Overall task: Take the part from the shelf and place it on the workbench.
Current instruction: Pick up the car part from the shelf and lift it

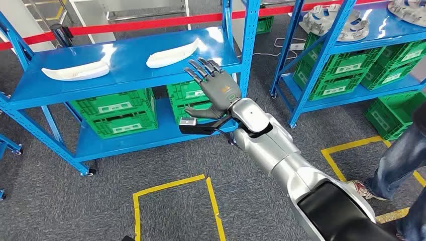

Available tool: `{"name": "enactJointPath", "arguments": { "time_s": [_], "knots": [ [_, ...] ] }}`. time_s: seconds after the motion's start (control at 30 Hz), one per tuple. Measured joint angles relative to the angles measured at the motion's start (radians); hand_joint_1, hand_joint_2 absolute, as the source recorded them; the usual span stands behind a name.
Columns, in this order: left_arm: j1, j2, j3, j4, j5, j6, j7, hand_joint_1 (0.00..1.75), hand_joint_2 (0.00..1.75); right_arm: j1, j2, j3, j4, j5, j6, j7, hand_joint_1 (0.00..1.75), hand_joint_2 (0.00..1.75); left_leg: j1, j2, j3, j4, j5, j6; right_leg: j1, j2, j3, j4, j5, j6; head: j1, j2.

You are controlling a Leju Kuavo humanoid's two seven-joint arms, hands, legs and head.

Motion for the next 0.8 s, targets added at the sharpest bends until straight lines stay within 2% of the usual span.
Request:
{"name": "enactJointPath", "arguments": {
  "time_s": [0.07, 0.13, 0.17, 0.23, 0.27, 0.3, 0.33, 0.37, 0.4, 0.43, 0.47, 0.5, 0.53, 0.63, 0.67, 0.7, 0.77, 0.8],
  "knots": [
    [0.001, 0.0, 0.0, 0.0, 0.0, 0.001, 0.0, 0.0, 0.0, 0.0, 0.001, 0.0, 0.0, 0.0, 0.0, 0.0, 0.0, 1.75, 0.001, -0.002, 0.003, -0.001, -0.003, 0.008, -0.001, -0.001, 0.003, -0.001, -0.005, 0.007, 0.001, 0.0],
    [0.002, 0.0, 0.0, -0.001, -0.001, 0.002, -0.001, 0.0, 0.0, -0.002, 0.003, 0.0, 0.0, -0.001, 0.0, -0.001, 0.0, 1.75, 0.003, -0.004, 0.013, -0.005, -0.011, 0.024, -0.003, -0.003, -0.006, 0.03, -0.024, 0.018, 0.003, 0.0],
    [0.002, 0.0, 0.0, -0.001, -0.002, 0.003, -0.001, 0.0, 0.0, -0.003, 0.004, 0.0, 0.0, -0.001, -0.001, -0.001, 0.0, 1.75, 0.004, -0.005, 0.019, -0.007, -0.015, 0.031, -0.003, -0.003, -0.029, 0.076, -0.044, 0.021, 0.004, 0.0],
    [0.001, 0.0, 0.0, 0.0, -0.004, 0.005, -0.001, 0.0, 0.0, -0.001, 0.004, 0.0, 0.0, -0.002, -0.001, 0.0, 0.0, 1.75, 0.001, -0.006, 0.027, -0.006, -0.025, 0.04, -0.002, -0.003, -0.114, 0.219, -0.092, 0.023, 0.006, 0.0],
    [0.001, 0.0, 0.0, 0.0, -0.005, 0.006, 0.0, 0.0, 0.0, 0.004, 0.003, 0.0, 0.0, -0.002, -0.002, 0.0, 0.0, 1.75, 0.0, -0.008, 0.032, -0.006, -0.031, 0.042, -0.002, -0.003, -0.157, 0.279, -0.102, 0.022, 0.006, 0.0],
    [0.002, 0.0, 0.0, 0.0, -0.006, 0.006, 0.0, 0.0, 0.0, 0.008, 0.002, 0.0, 0.001, -0.002, -0.003, 0.001, 0.0, 1.75, -0.002, -0.009, 0.038, -0.005, -0.037, 0.043, -0.002, -0.003, -0.185, 0.308, -0.095, 0.021, 0.006, 0.0],
    [0.004, 0.0, 0.001, 0.0, -0.008, 0.006, 0.001, 0.0, 0.0, 0.012, 0.001, 0.0, 0.001, -0.003, -0.004, 0.002, 0.0, 1.31, -0.003, -0.012, 0.046, -0.004, -0.043, 0.042, -0.001, -0.003, -0.192, 0.291, -0.064, 0.017, 0.007, 0.0],
    [0.004, 0.0, 0.001, 0.0, -0.008, 0.006, 0.001, 0.0, 0.0, 0.014, 0.001, 0.0, 0.001, -0.003, -0.006, 0.002, 0.0, 0.87, -0.004, -0.014, 0.056, -0.003, -0.051, 0.04, 0.001, -0.003, -0.178, 0.235, -0.016, 0.012, 0.007, 0.0],
    [0.005, -0.001, 0.001, 0.0, -0.009, 0.006, 0.001, 0.0, 0.0, 0.014, 0.0, 0.0, 0.001, -0.004, -0.007, 0.002, 0.0, 0.44, -0.005, -0.015, 0.064, -0.003, -0.059, 0.038, 0.004, -0.003, -0.153, 0.161, 0.032, 0.004, 0.007, 0.0],
    [0.004, -0.002, 0.001, 0.0, -0.009, 0.006, 0.001, 0.0, 0.0, 0.013, 0.0, 0.0, 0.001, -0.004, -0.009, 0.002, 0.0, 0.0, -0.006, -0.017, 0.071, -0.002, -0.066, 0.034, 0.008, -0.004, -0.127, 0.092, 0.067, -0.004, 0.007, 0.0],
    [0.003, -0.002, 0.001, 0.0, -0.01, 0.006, 0.002, 0.0, 0.0, 0.013, -0.001, 0.0, 0.001, -0.004, -0.01, 0.002, 0.0, 0.0, -0.007, -0.017, 0.074, -0.001, -0.072, 0.029, 0.012, -0.003, -0.107, 0.045, 0.083, -0.009, 0.006, 0.0],
    [0.002, -0.003, 0.001, 0.0, -0.011, 0.006, 0.002, 0.0, 0.0, 0.013, -0.002, 0.0, 0.001, -0.005, -0.011, 0.002, 0.0, 0.0, -0.007, -0.017, 0.074, -0.002, -0.075, 0.024, 0.015, -0.003, -0.098, 0.022, 0.083, -0.014, 0.006, 0.0],
    [0.001, -0.002, 0.001, 0.0, -0.013, 0.006, 0.002, 0.0, 0.0, 0.014, -0.004, 0.0, 0.001, -0.006, -0.012, 0.002, 0.0, 0.0, -0.006, -0.018, 0.075, -0.004, -0.077, 0.018, 0.018, -0.002, -0.094, 0.016, 0.077, -0.017, 0.006, 0.0],
    [0.0, -0.002, 0.001, -0.001, -0.02, 0.006, 0.003, 0.0, 0.0, 0.016, -0.007, 0.0, 0.0, -0.011, -0.016, 0.002, 0.0, 0.0, -0.005, -0.015, 0.07, 0.013, -0.09, -0.001, 0.01, 0.0, -0.076, 0.0, 0.072, -0.029, 0.004, 0.0],
    [-0.001, -0.002, 0.001, -0.001, -0.022, 0.006, 0.004, 0.0, 0.0, 0.017, -0.007, -0.001, 0.0, -0.011, -0.017, 0.001, 0.0, 0.0, -0.004, -0.013, 0.051, 0.05, -0.104, -0.007, 0.006, 0.0, -0.067, -0.005, 0.069, -0.033, 0.003, 0.0],
    [-0.002, -0.003, 0.001, -0.001, -0.023, 0.006, 0.006, 0.0, 0.0, 0.019, -0.007, -0.001, 0.0, -0.011, -0.017, 0.0, 0.0, 0.0, -0.002, -0.011, 0.019, 0.108, -0.124, -0.013, 0.004, -0.001, -0.059, -0.006, 0.064, -0.036, 0.001, 0.0],
    [-0.002, -0.002, 0.001, -0.001, -0.025, 0.006, 0.011, 0.0, 0.0, 0.027, -0.007, -0.001, 0.0, -0.011, -0.016, 0.0, 0.0, 0.0, 0.002, -0.009, -0.065, 0.241, -0.159, -0.023, 0.003, -0.001, -0.043, -0.006, 0.05, -0.039, 0.001, 0.0],
    [-0.001, -0.001, 0.001, -0.001, -0.025, 0.006, 0.013, 0.0, 0.0, 0.032, -0.007, -0.001, 0.0, -0.011, -0.015, 0.0, 0.0, 0.0, 0.004, -0.009, -0.095, 0.275, -0.155, -0.025, 0.003, -0.001, -0.034, -0.006, 0.042, -0.038, 0.0, 0.0]
  ]
}}
